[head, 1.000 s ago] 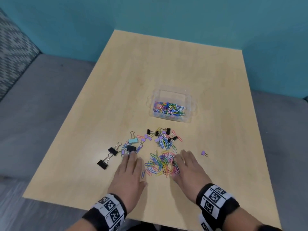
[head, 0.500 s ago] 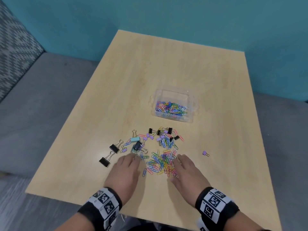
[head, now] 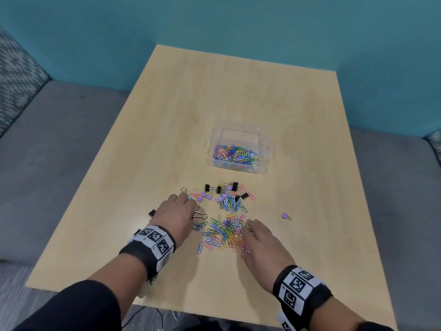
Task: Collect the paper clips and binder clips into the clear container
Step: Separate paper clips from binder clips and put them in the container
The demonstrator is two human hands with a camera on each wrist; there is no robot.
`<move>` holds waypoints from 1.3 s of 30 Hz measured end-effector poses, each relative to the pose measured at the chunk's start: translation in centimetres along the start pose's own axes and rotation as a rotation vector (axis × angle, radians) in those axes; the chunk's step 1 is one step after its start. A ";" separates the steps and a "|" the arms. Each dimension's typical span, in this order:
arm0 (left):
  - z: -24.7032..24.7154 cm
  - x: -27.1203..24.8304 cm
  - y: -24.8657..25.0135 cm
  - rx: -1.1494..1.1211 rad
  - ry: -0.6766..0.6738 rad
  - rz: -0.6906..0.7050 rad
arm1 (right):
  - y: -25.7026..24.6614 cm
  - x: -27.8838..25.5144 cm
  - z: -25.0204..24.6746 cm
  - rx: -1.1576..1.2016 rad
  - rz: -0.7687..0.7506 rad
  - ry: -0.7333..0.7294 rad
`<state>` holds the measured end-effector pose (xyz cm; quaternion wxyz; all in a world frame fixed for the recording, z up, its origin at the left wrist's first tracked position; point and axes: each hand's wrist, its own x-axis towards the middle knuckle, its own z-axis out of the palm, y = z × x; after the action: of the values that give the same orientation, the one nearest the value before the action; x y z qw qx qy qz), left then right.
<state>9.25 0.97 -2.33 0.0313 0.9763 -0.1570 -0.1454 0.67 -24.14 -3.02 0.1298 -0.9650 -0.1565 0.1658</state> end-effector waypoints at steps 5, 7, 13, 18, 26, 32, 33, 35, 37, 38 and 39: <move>-0.8 -1.3 -0.3 -0.329 0.146 -0.106 | -0.1 0.0 -0.2 0.023 0.013 -0.013; -1.3 -2.2 -1.6 -0.466 0.223 -0.279 | 0.0 0.0 -0.2 0.015 0.011 0.002; -1.6 -2.8 -6.4 -0.458 0.166 -0.570 | 0.0 0.0 0.2 -0.008 0.019 0.025; 0.1 -5.4 -1.8 -0.342 0.301 -0.214 | -0.1 0.1 0.1 -0.001 0.020 0.020; 4.5 -7.1 3.2 -0.098 0.041 -0.158 | -0.1 0.2 -0.1 0.017 0.015 0.002; 4.7 -8.3 1.6 -0.130 0.118 -0.023 | -0.1 0.0 0.1 0.012 0.015 0.008; 4.3 -8.3 1.2 -0.160 0.157 -0.072 | -0.1 0.0 0.1 0.013 0.016 0.014; 3.0 -7.8 0.6 -0.245 0.208 -0.245 | -0.1 0.0 0.2 -0.002 0.013 0.036; 1.8 -6.6 0.3 -0.346 0.160 -0.386 | -0.1 0.1 0.2 -0.014 0.017 0.049; 1.4 -6.0 0.3 -0.370 0.137 -0.416 | -0.2 0.1 0.1 -0.012 0.019 0.048; 1.2 -5.4 0.3 -0.365 0.125 -0.417 | -0.3 0.1 0.1 -0.006 0.019 0.040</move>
<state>3.88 2.33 -1.93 0.1855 0.9729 0.0782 -0.1139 0.65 -23.86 -3.02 0.1282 -0.9700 -0.1451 0.1472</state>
